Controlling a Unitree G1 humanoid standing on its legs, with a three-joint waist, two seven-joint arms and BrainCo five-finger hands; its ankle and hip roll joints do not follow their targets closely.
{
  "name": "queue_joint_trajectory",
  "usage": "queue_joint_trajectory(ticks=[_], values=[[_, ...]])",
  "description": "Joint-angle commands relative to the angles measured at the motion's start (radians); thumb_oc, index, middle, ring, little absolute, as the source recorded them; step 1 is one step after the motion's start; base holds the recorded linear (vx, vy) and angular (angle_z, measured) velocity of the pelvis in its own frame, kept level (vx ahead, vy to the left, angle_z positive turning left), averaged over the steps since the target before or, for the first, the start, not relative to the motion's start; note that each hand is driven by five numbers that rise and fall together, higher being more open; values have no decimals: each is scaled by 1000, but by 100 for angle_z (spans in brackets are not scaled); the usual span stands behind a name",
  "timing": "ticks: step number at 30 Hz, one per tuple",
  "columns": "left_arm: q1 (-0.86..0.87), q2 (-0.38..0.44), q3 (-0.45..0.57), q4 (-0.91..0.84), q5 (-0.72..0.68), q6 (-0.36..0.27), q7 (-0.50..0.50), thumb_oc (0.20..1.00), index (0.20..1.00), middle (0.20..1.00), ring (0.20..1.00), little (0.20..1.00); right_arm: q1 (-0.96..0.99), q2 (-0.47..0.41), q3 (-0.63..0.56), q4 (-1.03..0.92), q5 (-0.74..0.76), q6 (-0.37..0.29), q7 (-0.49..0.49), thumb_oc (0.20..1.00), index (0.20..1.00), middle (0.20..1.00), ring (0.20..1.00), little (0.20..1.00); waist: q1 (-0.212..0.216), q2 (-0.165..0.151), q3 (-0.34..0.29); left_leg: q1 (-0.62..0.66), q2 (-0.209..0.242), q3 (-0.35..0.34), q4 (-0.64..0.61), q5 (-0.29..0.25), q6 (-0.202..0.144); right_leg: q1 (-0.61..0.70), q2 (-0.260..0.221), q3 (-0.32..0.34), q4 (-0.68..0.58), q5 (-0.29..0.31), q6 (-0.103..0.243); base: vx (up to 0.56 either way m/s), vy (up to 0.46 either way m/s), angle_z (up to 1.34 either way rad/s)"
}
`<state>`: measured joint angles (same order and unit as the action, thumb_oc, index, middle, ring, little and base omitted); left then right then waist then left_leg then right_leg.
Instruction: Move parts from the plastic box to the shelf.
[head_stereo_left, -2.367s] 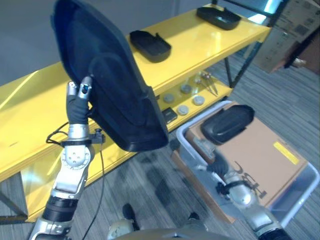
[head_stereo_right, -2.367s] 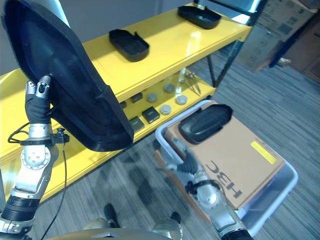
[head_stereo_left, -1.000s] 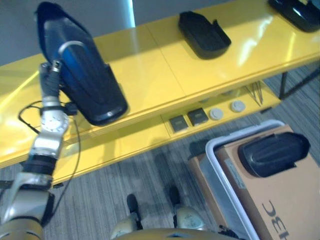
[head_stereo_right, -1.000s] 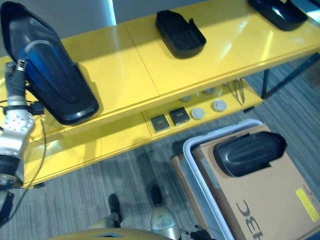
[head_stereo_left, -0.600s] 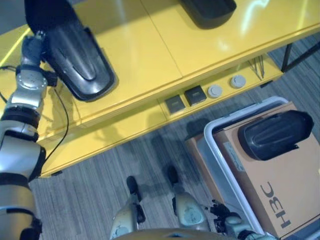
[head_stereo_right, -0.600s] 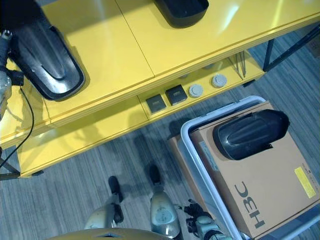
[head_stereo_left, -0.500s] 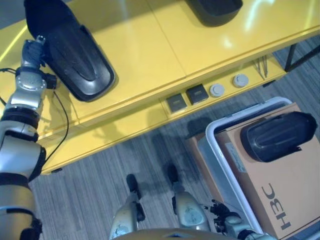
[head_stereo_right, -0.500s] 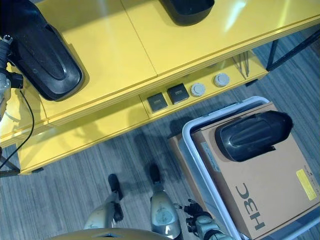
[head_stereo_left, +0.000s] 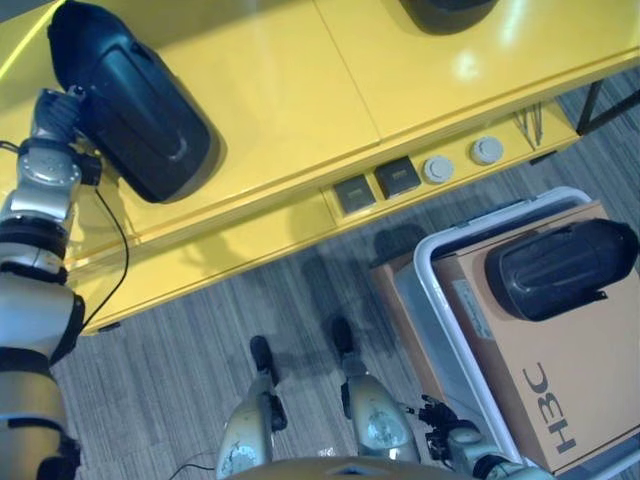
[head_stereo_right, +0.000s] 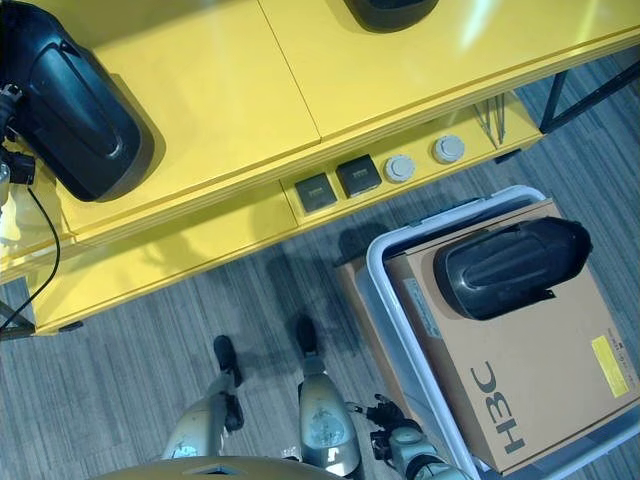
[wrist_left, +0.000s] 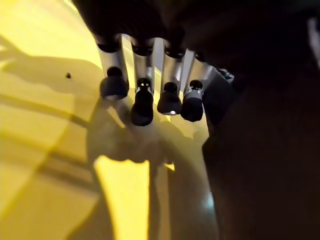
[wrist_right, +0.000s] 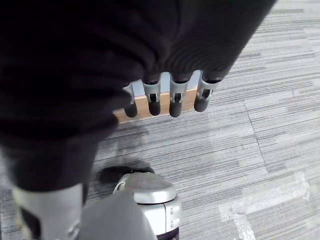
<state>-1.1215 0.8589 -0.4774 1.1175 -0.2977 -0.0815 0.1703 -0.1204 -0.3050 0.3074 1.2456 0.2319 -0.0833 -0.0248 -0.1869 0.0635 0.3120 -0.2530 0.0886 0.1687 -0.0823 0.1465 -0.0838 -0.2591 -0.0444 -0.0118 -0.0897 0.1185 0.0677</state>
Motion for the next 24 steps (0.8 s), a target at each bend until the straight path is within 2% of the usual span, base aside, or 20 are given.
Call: queue_joint_trajectory(ticks=[1, 7, 14, 15, 16, 17, 18, 24], values=[[-102, 35, -49, 49, 75, -21, 7, 200, 200, 200, 200, 200, 3, 17, 16, 16, 52, 4, 13, 1000, 1000, 1000, 1000, 1000, -16, -16, -8, 77, 45, -43, -5, -53, -55, -19, -74, -22, 2, 30, 92, -21, 3, -7], [-108, 36, -63, 57, 127, -14, 21, 200, 200, 200, 200, 200, 12, 23, -30, 27, 135, 2, 21, 1000, 1000, 1000, 1000, 1000, -26, -19, -2, 72, 48, -32, -5, -52, -57, -34, -72, -12, 2, 35, 91, -2, -1, -5], [-132, 35, -81, 93, 168, -4, 29, 200, 200, 200, 200, 200, 15, 19, -16, 23, 135, -2, 26, 1000, 1000, 1000, 1000, 1000, -32, -18, -7, 72, 52, -24, -5, -52, -59, -37, -68, -1, 2, 33, 90, 3, -4, -2], [-140, 34, -81, 100, 176, -2, 36, 561, 561, 561, 561, 561, 16, 19, -14, 24, 133, -2, 25, 1000, 1000, 1000, 1000, 1000, -34, -18, -8, 73, 53, -22, -5, -52, -60, -38, -66, 1, 2, 33, 90, 0, 0, 0], [-142, 29, -83, 79, 194, -6, 53, 636, 636, 636, 636, 636, 18, 19, -16, 18, 138, -7, 21, 1000, 1000, 1000, 1000, 1000, -35, -19, -7, 72, 53, -22, -5, -53, -60, -39, -65, 1, 2, 32, 89, -1, -17, -4], [-140, 29, -85, 63, 210, -7, 62, 944, 944, 944, 944, 944, 20, 17, -19, 14, 140, -10, 18, 1000, 1000, 1000, 1000, 1000, -35, -19, -7, 72, 53, -21, -5, -53, -61, -41, -65, 1, 2, 33, 88, -6, -10, -4], [-137, 33, -84, 58, 216, -8, 66, 1000, 1000, 1000, 1000, 1000, 21, 16, -23, 12, 145, -11, 17, 1000, 1000, 1000, 1000, 1000, -35, -19, -8, 71, 53, -20, -5, -53, -61, -42, -64, 2, 2, 33, 88, 0, 0, 0], [-89, 53, -53, 32, 243, -18, 101, 1000, 1000, 1000, 1000, 1000, 44, 17, -43, 4, 166, -20, 18, 1000, 1000, 1000, 1000, 1000, -42, -23, -21, 73, 57, -10, -5, -56, -63, -44, -60, 8, 2, 33, 85, 0, 0, 0]])
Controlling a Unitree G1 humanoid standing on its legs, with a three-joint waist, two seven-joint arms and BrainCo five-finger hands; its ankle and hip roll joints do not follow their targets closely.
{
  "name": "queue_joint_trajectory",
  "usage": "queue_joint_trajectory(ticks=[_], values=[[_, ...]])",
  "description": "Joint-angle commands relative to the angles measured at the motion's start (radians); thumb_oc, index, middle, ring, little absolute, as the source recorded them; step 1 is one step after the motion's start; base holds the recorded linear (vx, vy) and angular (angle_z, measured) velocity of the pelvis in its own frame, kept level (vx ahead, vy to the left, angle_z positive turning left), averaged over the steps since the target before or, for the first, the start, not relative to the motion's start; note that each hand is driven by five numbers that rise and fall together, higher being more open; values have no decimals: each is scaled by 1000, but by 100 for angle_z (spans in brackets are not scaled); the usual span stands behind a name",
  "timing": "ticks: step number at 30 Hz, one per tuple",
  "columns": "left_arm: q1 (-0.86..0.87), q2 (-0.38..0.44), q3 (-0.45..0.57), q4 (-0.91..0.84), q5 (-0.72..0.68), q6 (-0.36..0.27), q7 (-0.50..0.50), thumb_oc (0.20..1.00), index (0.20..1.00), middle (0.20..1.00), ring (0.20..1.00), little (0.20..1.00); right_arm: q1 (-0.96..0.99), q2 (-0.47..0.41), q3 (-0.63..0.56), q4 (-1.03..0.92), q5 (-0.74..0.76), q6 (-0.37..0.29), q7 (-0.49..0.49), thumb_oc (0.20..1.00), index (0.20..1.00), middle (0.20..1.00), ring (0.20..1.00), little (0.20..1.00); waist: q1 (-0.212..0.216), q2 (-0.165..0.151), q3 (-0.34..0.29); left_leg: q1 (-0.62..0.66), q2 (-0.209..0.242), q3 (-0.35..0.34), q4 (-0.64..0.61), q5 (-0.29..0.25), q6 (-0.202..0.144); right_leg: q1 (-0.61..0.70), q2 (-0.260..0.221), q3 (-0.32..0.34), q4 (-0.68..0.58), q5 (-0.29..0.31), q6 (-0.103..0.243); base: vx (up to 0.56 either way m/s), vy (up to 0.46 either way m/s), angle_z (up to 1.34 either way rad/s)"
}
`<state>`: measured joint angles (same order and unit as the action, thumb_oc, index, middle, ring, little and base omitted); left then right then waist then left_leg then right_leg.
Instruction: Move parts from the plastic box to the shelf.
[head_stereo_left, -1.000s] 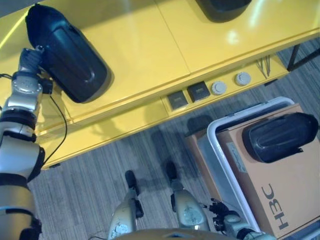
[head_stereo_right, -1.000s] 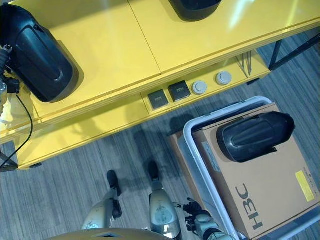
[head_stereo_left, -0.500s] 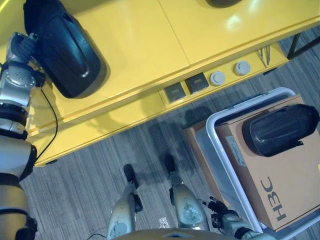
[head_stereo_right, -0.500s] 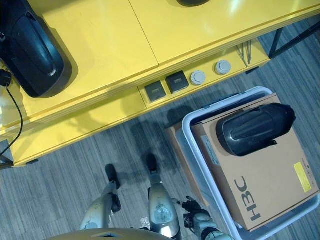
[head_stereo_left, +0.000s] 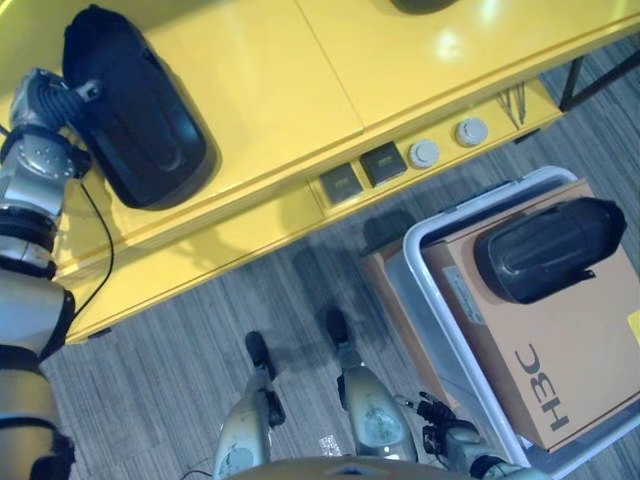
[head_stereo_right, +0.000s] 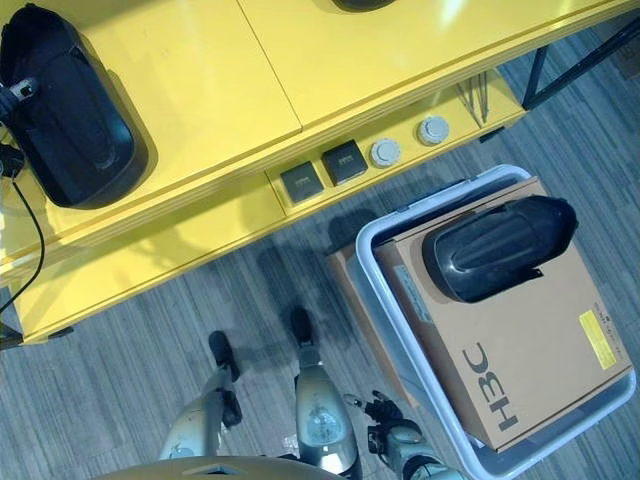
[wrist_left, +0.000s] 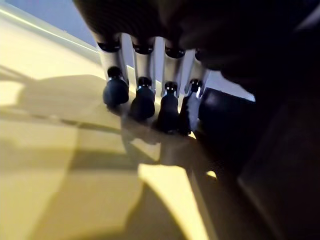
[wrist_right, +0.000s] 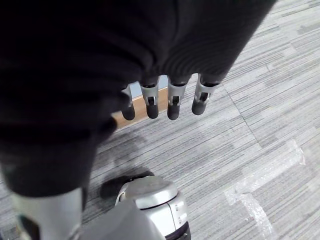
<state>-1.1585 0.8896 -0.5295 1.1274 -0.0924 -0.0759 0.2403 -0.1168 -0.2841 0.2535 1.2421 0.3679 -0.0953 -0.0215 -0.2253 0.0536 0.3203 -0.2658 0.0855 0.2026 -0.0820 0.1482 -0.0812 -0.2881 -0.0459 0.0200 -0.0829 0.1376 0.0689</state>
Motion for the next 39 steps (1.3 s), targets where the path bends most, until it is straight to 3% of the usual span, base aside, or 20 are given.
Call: queue_joint_trajectory(ticks=[1, 9, 17, 24, 25, 27, 28, 30, 31, 32, 33, 34, 36, 37, 39], values=[[-52, 23, -1, 22, 38, -23, 31, 1000, 1000, 1000, 1000, 1000, 41, -4, 11, 8, 30, -8, 15, 1000, 1000, 1000, 1000, 1000, -4, -13, -30, 85, 60, -44, -5, -58, -66, -15, -58, -24, -4, 14, 84, 0, 0, 0], [-21, 26, 49, -26, 34, -35, 75, 1000, 1000, 1000, 1000, 1000, 61, -6, -8, 14, 36, -8, 13, 1000, 1000, 1000, 1000, 1000, -4, -16, -45, 92, 64, -41, -5, -61, -67, -12, -56, -22, -4, 11, 84, -14, -1, -6], [60, 32, 133, -107, 73, -50, 194, 1000, 1000, 1000, 1000, 1000, 85, -9, -6, -2, 10, -21, -2, 1000, 1000, 1000, 1000, 1000, 6, -13, -73, 133, 61, -39, -5, -73, -65, 36, -62, -35, -4, 0, 83, 1, 4, 0], [233, -22, 296, -275, 65, -103, 312, 1000, 1000, 1000, 1000, 1000, 120, -11, 14, -17, -69, -28, -19, 1000, 1000, 1000, 1000, 1000, 14, -15, -114, 193, 58, -31, -5, -96, -63, 93, -66, -39, -4, -15, 83, 18, 22, 1], [307, -54, 340, -429, 101, -116, 357, 1000, 1000, 1000, 1000, 1000, 121, -5, 21, -27, -106, -28, -29, 1000, 1000, 1000, 1000, 1000, 27, -19, -132, 214, 57, -28, -5, -106, -60, 112, -69, -43, -4, -20, 85, 36, 37, -2], [363, -70, 375, -466, 114, -119, 370, 1000, 1000, 1000, 1000, 1000, 129, -4, 19, -23, -113, -28, -32, 1000, 1000, 1000, 1000, 1000, 27, -20, -141, 226, 57, -23, -5, -110, -59, 121, -70, -41, -4, -23, 87, 42, 42, -1], [498, -144, 448, -689, 148, -151, 382, 1000, 1000, 1000, 1000, 1000, 136, 12, -11, -18, -104, -27, -37, 1000, 1000, 1000, 1000, 1000, 38, -26, -154, 253, 57, -20, -5, -124, -55, 148, -72, -44, -4, -33, 89, 57, 52, -4], [700, -296, 526, -914, 103, -220, 324, 1000, 1000, 1000, 1000, 1000, 150, 25, -50, -3, -93, -19, -35, 1000, 1000, 1000, 1000, 1000, 47, -31, -187, 291, 54, -19, -5, -136, -48, 188, -76, -48, -4, -43, 90, 69, 75, -4], [747, -320, 529, -975, 42, -250, 256, 922, 922, 922, 922, 922, 147, 26, -66, 4, -89, -13, -33, 1000, 1000, 1000, 1000, 1000, 51, -32, -198, 300, 53, -20, -5, -140, -45, 199, -78, -52, -4, -47, 90, 62, 80, 4], [825, -364, 502, -1082, -59, -287, 116, 200, 200, 200, 200, 200, 146, 40, -61, 1, -115, -4, -19, 1000, 1000, 1000, 1000, 1000, 55, -37, -223, 325, 52, -24, -5, -147, -39, 229, -82, -54, -2, -55, 88, 41, 50, 11], [828, -365, 503, -1085, -60, -286, 114, 200, 200, 200, 200, 200, 148, 40, -61, 1, -115, -4, -19, 1000, 1000, 1000, 1000, 1000, 55, -37, -223, 327, 52, -25, -5, -148, -39, 231, -82, -55, -2, -55, 88, 62, 41, 17], [874, -402, 465, -1152, -111, -281, 26, 200, 200, 200, 200, 200, 135, 47, -51, -4, -147, 3, -19, 1000, 1000, 1000, 1000, 1000, 61, -42, -237, 340, 49, -30, -5, -151, -35, 249, -82, -59, 0, -61, 86, 33, 15, 15], [897, -421, 439, -1192, -134, -274, -13, 200, 200, 200, 200, 200, 130, 48, -48, -2, -160, 7, -18, 1000, 1000, 1000, 1000, 1000, 65, -44, -243, 346, 48, -33, -5, -153, -32, 255, -83, -64, 1, -63, 87, 17, 7, 3], [946, -449, 384, -1249, -163, -259, -90, 200, 200, 200, 200, 200, 126, 55, -51, 3, -165, 12, -22, 1000, 1000, 1000, 1000, 1000, 72, -48, -250, 357, 46, -36, -5, -159, -26, 269, -86, -69, 2, -66, 87, 0, 0, 0], [965, -452, 348, -1263, -150, -245, -117, 200, 200, 200, 200, 200, 128, 63, -56, 7, -156, 12, -21, 1000, 1000, 1000, 1000, 1000, 73, -50, -254, 361, 45, -36, -5, -162, -23, 276, -87, -69, 2, -68, 86, 14, 7, 2]])
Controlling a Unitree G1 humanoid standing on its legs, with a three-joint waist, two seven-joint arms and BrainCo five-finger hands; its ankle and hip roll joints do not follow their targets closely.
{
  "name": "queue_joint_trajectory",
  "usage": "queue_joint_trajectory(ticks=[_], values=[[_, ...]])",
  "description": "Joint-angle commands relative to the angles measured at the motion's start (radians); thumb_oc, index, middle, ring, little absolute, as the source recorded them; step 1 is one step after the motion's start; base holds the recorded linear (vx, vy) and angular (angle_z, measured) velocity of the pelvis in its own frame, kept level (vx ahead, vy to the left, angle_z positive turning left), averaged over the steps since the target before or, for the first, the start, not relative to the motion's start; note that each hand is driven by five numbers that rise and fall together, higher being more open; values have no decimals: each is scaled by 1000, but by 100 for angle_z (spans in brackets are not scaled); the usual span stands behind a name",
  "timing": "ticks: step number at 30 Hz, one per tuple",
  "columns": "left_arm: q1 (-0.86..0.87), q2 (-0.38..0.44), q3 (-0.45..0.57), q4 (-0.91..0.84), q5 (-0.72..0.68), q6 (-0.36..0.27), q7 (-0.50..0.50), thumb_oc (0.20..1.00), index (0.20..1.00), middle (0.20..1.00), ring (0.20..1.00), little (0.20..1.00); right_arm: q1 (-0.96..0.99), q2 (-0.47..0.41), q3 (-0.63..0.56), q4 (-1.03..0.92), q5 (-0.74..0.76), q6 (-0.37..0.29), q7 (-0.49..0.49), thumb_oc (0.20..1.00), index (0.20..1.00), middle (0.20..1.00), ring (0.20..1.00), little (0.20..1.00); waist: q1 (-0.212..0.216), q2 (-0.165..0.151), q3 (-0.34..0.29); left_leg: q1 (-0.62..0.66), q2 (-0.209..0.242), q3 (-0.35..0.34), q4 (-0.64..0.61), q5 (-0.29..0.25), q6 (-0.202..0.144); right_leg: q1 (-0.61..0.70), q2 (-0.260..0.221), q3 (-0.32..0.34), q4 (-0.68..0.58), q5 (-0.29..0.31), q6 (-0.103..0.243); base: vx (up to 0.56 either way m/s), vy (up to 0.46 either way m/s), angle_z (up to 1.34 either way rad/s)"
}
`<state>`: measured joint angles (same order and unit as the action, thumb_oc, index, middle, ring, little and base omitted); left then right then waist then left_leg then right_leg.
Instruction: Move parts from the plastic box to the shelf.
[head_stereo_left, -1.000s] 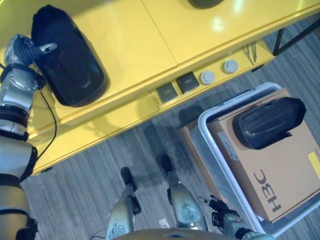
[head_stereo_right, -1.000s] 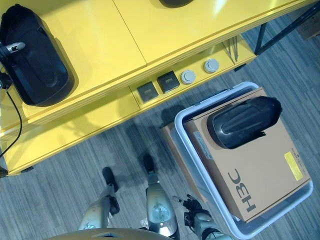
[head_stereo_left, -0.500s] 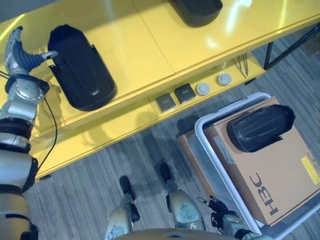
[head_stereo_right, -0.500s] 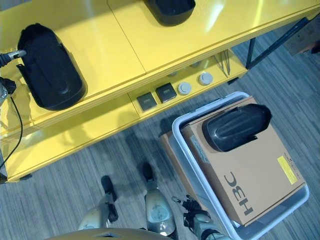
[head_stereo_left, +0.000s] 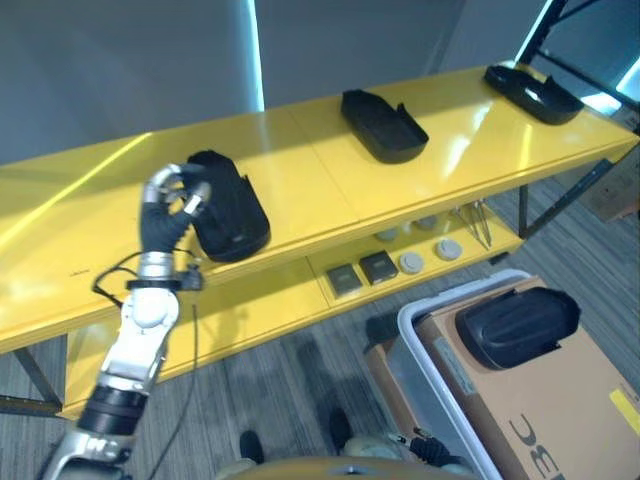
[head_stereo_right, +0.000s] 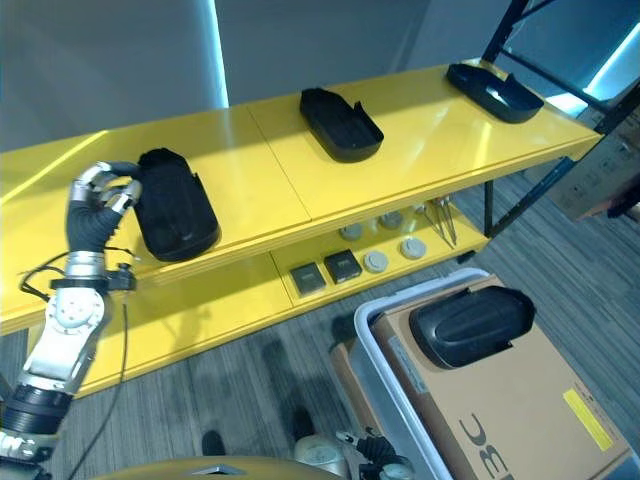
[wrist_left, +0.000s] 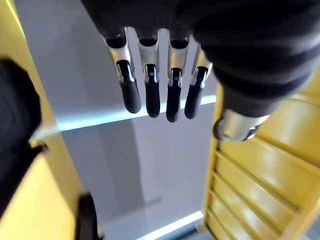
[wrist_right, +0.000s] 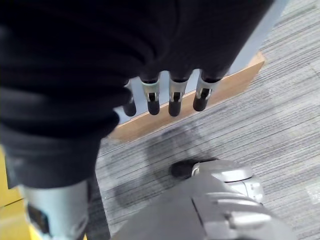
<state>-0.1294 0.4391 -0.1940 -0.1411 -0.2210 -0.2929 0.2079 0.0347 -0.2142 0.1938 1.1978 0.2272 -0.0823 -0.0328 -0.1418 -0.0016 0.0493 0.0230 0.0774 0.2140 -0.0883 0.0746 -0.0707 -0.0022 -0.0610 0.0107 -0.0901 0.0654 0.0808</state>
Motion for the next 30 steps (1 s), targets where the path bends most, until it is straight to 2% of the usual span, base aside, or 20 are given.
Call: queue_joint_trajectory(ticks=[1, 8, 11, 17, 23, 25, 30], values=[[-55, -18, -13, -3, -42, -24, -99, 200, 200, 200, 200, 200, -29, -2, 1, 59, -6, 0, -9, 1000, 1000, 1000, 1000, 1000, -9, 5, 15, 73, 52, -48, 1, -88, -31, -7, -72, -61, 9, 3, 73, 0, 0, 0], [1, -24, -178, -30, -131, 41, -233, 200, 200, 200, 200, 200, -39, 14, 10, 61, 35, -2, -20, 1000, 1000, 1000, 1000, 1000, -7, -1, 23, 71, 49, -47, 1, -87, -23, -12, -70, -56, 8, 9, 73, 0, 0, 0], [19, -22, -204, -17, -129, 58, -247, 200, 200, 200, 200, 200, -38, 19, 5, 57, 60, -3, -27, 1000, 1000, 1000, 1000, 1000, -6, -1, 29, 68, 48, -47, 1, -87, -20, -14, -68, -55, 7, 7, 72, 0, 0, 0], [29, -5, -190, 13, -91, 63, -235, 200, 200, 200, 200, 200, -28, 20, 5, 50, 72, -4, -29, 1000, 1000, 1000, 1000, 1000, -6, -1, 38, 65, 47, -47, 1, -86, -21, -15, -67, -54, 5, 6, 71, 0, 0, 0], [11, 1, -134, 82, -38, 58, -168, 200, 200, 200, 200, 200, -23, 11, 5, 40, 63, -5, -36, 1000, 1000, 1000, 1000, 1000, -9, 1, 57, 42, 47, -50, 1, -76, -24, -34, -66, -55, 3, 11, 70, -18, -1, 0], [-38, 13, -106, 126, 18, 53, -118, 200, 200, 200, 200, 200, -26, 6, 11, 38, 54, -6, -40, 1000, 1000, 1000, 1000, 1000, -14, 4, 83, 8, 47, -52, 1, -63, -27, -66, -65, -52, 3, 22, 70, -85, -5, 0], [-93, 5, -85, 175, 47, 49, -71, 200, 200, 200, 200, 200, -30, -1, 17, 34, 48, -9, -42, 1000, 1000, 1000, 1000, 1000, -20, 7, 97, -23, 49, -50, 1, -51, -30, -102, -64, -46, 3, 32, 69, -22, -1, 0]])
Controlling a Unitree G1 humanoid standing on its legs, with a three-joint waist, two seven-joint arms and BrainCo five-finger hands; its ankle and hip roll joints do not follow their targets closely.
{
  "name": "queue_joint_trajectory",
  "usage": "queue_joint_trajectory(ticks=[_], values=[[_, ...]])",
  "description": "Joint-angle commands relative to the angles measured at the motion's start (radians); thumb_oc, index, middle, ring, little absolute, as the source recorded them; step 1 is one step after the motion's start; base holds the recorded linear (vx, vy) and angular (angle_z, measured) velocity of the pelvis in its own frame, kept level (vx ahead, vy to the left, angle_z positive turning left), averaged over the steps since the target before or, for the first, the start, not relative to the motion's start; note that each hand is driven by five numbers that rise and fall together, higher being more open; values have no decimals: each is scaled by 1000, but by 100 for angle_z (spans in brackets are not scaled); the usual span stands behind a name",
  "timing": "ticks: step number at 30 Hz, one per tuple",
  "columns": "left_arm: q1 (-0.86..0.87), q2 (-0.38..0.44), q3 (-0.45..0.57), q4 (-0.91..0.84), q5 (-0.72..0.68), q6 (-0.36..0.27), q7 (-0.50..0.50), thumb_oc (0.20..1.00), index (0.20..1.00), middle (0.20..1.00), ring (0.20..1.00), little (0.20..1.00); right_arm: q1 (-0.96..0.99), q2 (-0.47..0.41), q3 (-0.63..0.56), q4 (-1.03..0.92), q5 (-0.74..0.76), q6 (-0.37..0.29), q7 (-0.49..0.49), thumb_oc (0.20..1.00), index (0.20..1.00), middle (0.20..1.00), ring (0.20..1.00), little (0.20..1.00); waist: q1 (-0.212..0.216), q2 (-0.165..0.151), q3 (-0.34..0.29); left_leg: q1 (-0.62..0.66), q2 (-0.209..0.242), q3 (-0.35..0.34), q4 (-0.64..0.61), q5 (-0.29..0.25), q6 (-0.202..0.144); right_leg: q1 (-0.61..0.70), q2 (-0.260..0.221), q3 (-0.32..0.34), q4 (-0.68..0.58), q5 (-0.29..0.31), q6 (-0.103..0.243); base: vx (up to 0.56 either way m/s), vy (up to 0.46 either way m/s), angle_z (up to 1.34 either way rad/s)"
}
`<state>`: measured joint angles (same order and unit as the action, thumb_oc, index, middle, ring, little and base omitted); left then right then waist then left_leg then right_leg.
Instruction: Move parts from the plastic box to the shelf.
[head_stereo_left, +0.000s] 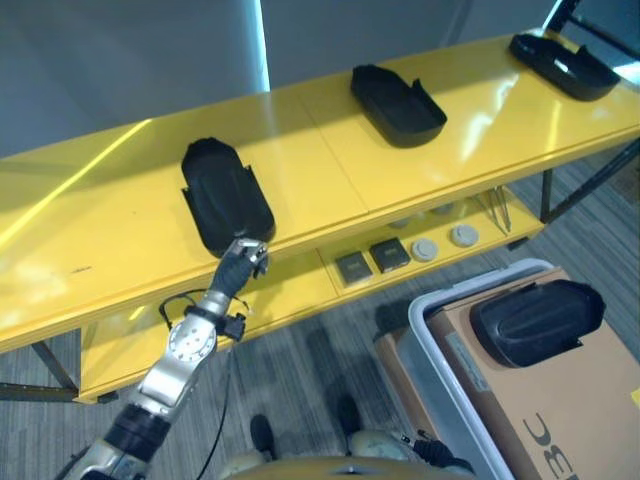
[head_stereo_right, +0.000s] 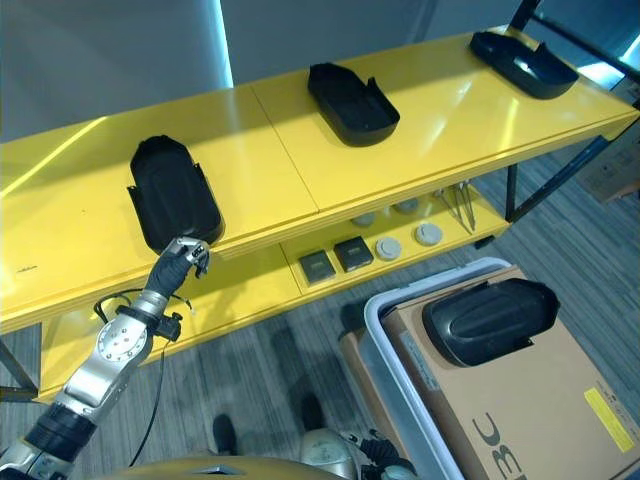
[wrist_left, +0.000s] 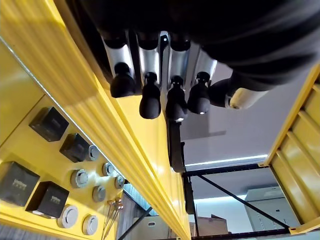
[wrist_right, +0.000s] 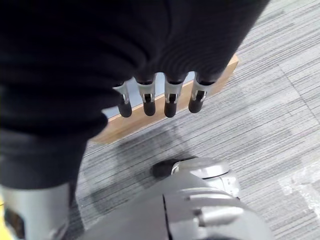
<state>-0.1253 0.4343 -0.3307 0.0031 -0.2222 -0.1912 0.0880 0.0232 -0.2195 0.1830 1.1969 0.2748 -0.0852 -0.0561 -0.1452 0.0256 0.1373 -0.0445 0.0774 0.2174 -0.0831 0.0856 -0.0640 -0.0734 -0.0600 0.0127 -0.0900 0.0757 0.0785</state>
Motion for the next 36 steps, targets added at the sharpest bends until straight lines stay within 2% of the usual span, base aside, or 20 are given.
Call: queue_joint_trajectory(ticks=[1, 17, 21, 25, 30, 33, 34, 36], values=[[-108, 6, 54, 46, 51, -53, 60, 200, 200, 200, 200, 200, -17, 4, 30, 30, 0, -8, -19, 1000, 1000, 1000, 1000, 1000, -19, -21, 12, 41, 50, -53, -4, -60, -37, -34, -65, -48, 3, 23, 72, 0, 0, 0], [-328, 13, 126, 275, 117, -61, 290, 200, 200, 200, 200, 200, -31, -18, 67, 21, -15, -27, -32, 1000, 1000, 1000, 1000, 1000, -50, -20, 43, -20, 58, -31, -4, -38, -50, -110, -57, -20, 3, 45, 70, -9, -6, -6], [-352, 19, 133, 298, 124, -57, 314, 200, 200, 200, 200, 200, -33, -17, 75, 22, -17, -28, -34, 1000, 1000, 1000, 1000, 1000, -53, -23, 42, -23, 64, -23, -4, -36, -53, -117, -54, -15, 3, 47, 71, 0, 0, 0], [-326, 14, 138, 247, 119, -62, 297, 200, 200, 200, 200, 200, -30, -12, 65, 30, -11, -30, -38, 1000, 1000, 1000, 1000, 1000, -51, -26, 38, -6, 66, -17, -4, -40, -53, -104, -52, -12, 3, 44, 73, 8, 1, 0], [-184, -10, 120, 30, 47, -97, 158, 200, 200, 200, 200, 200, -16, -7, 46, 28, -33, -13, -29, 1000, 1000, 1000, 1000, 1000, -39, -28, 6, 57, 52, -21, -4, -73, -40, -34, -70, -27, 3, 27, 81, 48, 55, 0], [-134, -21, 118, -26, 25, -99, 129, 200, 200, 200, 200, 200, -12, -4, 46, 27, -47, -6, -30, 1000, 1000, 1000, 1000, 1000, -34, -31, -9, 86, 40, -19, -4, -89, -28, -11, -79, -23, 4, 26, 89, 16, 109, 2], [-88, -38, 96, -84, -25, -105, 94, 291, 291, 291, 291, 291, -7, -1, 27, 8, -46, -10, -48, 1000, 1000, 1000, 1000, 1000, -39, -33, -23, 113, 18, -16, -4, -105, -11, 4, -91, -11, 13, 31, 102, -9, 183, 2], [-71, -26, 80, -106, -13, -97, 78, 1000, 1000, 1000, 1000, 1000, 1, -1, 19, -6, -61, -11, -62, 1000, 1000, 1000, 1000, 1000, -45, -40, -31, 129, 3, -8, -4, -117, 1, 7, -100, 3, 19, 40, 115, -41, 199, 1]])
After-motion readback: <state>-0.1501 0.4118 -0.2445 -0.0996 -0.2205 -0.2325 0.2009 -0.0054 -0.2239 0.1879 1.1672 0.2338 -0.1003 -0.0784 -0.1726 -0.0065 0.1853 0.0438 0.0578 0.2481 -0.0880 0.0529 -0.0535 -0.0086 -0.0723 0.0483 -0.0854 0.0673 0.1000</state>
